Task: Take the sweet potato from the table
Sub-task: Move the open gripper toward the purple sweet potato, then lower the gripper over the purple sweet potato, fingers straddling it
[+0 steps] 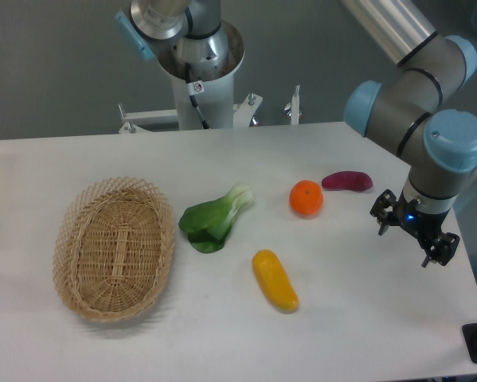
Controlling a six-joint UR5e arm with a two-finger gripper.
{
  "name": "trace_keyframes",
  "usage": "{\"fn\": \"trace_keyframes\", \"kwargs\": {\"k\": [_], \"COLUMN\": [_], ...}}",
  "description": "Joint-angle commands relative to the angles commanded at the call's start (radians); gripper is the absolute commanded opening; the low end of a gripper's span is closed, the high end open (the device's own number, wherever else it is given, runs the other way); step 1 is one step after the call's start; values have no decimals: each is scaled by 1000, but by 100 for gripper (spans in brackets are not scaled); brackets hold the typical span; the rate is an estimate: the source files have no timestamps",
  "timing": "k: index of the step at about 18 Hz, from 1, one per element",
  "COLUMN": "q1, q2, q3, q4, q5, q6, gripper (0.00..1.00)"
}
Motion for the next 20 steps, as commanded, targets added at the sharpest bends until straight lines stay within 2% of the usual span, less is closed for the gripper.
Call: {"fn": "trace_keyframes", "kwargs": {"k": [7,9,13,18,20], "q1": [0,0,-2,-2,3], "q2": [0,2,43,98,112], "q3": [0,-12,-92,-172,-213], "q4": [2,23,92,83,84], "q5": [0,0,-29,-61,-64], "q6": [-2,-27,-84,-75,-20], "gripper": [100,100,100,100,100]}}
